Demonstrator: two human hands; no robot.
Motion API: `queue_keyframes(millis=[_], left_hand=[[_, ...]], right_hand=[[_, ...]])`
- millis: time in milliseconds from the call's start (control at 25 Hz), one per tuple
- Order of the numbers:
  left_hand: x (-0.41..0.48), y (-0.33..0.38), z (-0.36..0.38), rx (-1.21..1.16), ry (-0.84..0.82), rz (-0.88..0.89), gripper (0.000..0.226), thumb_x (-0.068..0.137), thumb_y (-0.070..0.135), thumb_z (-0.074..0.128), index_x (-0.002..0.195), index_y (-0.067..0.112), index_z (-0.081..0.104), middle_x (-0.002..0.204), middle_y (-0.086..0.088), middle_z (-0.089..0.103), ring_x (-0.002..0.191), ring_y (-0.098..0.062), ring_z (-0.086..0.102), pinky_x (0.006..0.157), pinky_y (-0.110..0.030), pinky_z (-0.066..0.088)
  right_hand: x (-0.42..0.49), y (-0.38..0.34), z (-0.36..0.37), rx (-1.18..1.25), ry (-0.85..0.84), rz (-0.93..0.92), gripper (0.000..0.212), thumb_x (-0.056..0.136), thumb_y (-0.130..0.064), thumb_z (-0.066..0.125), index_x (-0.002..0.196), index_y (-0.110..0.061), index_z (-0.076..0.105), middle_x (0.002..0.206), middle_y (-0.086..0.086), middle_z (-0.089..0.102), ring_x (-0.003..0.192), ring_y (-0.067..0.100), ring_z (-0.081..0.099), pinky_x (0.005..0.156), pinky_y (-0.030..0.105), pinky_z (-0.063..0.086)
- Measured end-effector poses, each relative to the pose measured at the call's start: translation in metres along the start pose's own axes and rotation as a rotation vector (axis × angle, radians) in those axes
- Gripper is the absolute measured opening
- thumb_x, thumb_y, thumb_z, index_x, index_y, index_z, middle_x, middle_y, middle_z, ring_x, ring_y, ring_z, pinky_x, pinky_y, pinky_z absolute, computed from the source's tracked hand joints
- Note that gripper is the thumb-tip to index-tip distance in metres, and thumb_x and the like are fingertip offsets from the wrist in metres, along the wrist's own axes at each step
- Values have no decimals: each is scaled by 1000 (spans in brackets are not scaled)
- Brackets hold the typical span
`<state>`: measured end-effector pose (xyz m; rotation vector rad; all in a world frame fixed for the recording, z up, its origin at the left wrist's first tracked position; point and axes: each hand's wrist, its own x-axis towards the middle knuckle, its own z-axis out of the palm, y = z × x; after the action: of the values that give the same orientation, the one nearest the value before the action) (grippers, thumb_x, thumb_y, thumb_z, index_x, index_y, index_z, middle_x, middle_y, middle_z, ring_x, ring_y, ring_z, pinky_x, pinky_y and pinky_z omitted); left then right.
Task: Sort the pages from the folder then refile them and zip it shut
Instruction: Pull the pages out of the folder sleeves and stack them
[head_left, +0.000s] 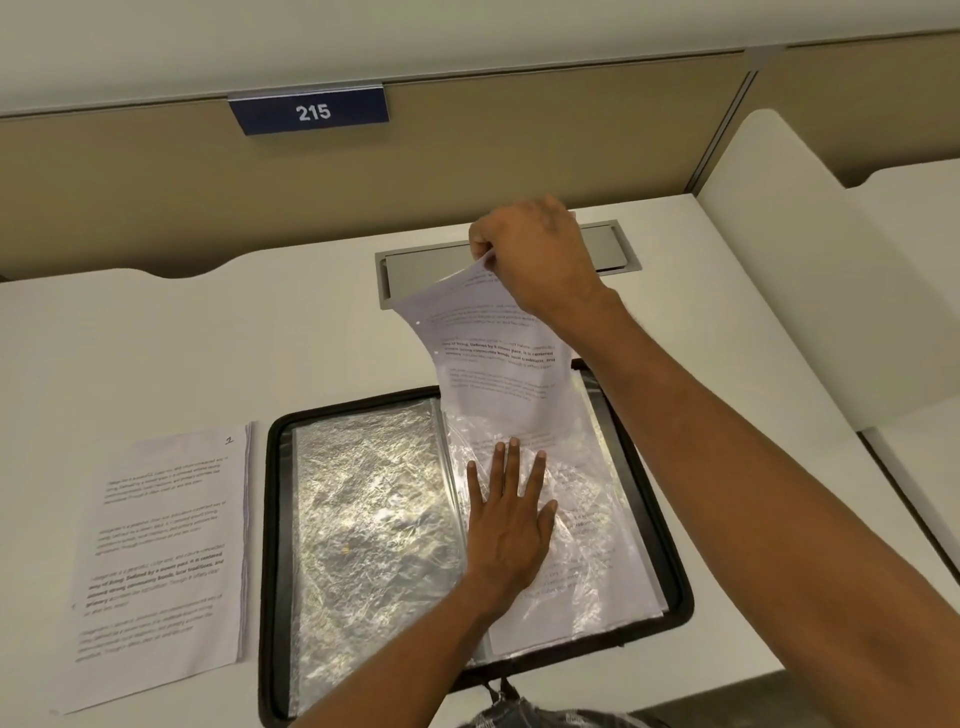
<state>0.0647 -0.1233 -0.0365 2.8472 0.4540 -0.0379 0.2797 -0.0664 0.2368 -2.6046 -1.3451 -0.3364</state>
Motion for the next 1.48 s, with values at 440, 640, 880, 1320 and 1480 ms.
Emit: queue_keyframes(millis=[440, 640, 880, 1320, 1480], left_hand=[[-10, -46, -52, -516, 277, -185, 29, 106, 37, 49, 129, 31, 65, 164, 8, 38, 155, -17, 28, 127, -56, 8], [-32, -107, -126, -924, 585, -468, 58, 98, 34, 71, 149, 29, 46, 153, 14, 45, 142, -2, 41, 123, -37, 34], [-57, -178, -191, -981, 505, -222, 50, 95, 24, 76, 143, 33, 60, 144, 13, 62, 130, -10, 61, 108, -24, 48], [-136, -274, -194, -1282, 542, -433, 7, 94, 15, 74, 97, 12, 80, 97, -4, 80, 89, -17, 74, 81, -32, 61], [-153, -305, -193, -1279, 586, -480, 15, 95, 16, 73, 99, 2, 77, 100, -14, 79, 86, -23, 75, 79, -36, 64]], right_hand=[[-70, -71, -57, -22, 127, -50, 31, 68, 4, 79, 77, -23, 67, 72, -2, 62, 64, 20, 57, 59, 30, 44], [-84, -100, -46, -22, 58, -92, 23, 77, -3, 82, 88, -20, 72, 75, 0, 64, 64, 19, 59, 62, 33, 55], [-90, -151, -45, 21, -121, -159, 23, 80, -3, 73, 95, -21, 69, 88, -1, 66, 75, 18, 64, 71, 32, 59], [-72, -183, -14, 520, -228, 55, 5, 89, -29, 76, 91, -28, 72, 88, -17, 68, 78, 8, 64, 71, 32, 56], [-71, -195, 40, 904, -238, 217, 35, 86, -41, 80, 114, -23, 68, 108, -11, 71, 93, 5, 68, 77, 23, 58]])
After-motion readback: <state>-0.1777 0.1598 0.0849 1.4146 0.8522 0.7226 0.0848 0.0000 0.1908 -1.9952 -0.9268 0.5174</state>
